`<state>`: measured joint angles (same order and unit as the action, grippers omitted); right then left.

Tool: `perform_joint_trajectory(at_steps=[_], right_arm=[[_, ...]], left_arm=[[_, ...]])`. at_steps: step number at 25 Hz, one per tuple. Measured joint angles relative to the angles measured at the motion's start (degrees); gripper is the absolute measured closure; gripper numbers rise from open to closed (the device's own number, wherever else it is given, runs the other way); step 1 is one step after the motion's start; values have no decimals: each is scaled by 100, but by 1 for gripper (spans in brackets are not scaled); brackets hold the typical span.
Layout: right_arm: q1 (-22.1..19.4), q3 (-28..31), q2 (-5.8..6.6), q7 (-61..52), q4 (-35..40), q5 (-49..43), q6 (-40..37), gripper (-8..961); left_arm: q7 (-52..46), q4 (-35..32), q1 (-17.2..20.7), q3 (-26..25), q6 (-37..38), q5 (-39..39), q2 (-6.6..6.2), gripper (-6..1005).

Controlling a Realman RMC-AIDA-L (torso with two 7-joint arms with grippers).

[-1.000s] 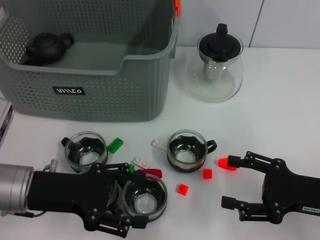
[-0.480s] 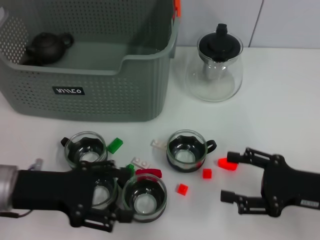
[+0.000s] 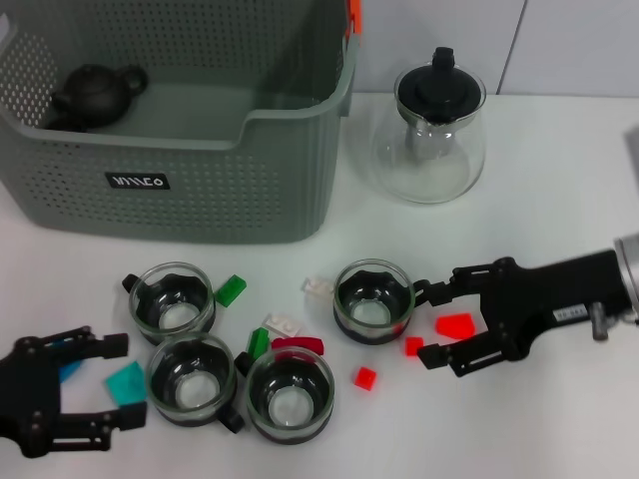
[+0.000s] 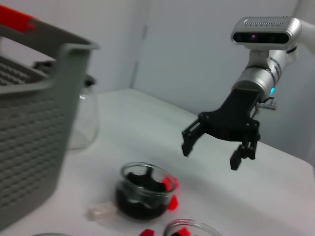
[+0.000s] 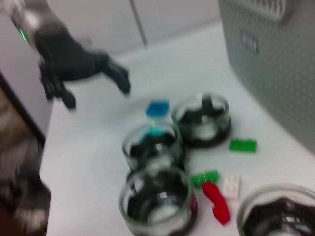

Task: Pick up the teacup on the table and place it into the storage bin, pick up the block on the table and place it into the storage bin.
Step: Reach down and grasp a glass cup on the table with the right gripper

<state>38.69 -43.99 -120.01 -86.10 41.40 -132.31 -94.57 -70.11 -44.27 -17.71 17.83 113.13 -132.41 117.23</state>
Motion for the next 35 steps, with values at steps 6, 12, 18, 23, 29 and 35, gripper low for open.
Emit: perform_joint_trajectory(at_steps=[6,12,18,23,29,35], right_arm=[[477,-1261,-11,-1547,1462,-523,-318,45],[699,-2993,-19,-2436,2886,-542,-366,46],[1063,-4536,-61,-3170,2850,-923,361,206],[1091,-5123,-68,-3508,2460,-922,1096,349],[1170,-5343,-82,-3508,1802,-733,1432,347],[1175,-5395,-83,-3583,1306,-627,1935,398]], left_arm=[[127,22,92,-329,64,25,23,94],[128,69,46,-325,23,34,47,94],[131,174,43,-336,-6,76,69,94],[131,233,41,-340,-37,79,79,95],[131,296,-10,-342,-102,78,81,95],[130,356,-62,-341,-115,77,81,95]])
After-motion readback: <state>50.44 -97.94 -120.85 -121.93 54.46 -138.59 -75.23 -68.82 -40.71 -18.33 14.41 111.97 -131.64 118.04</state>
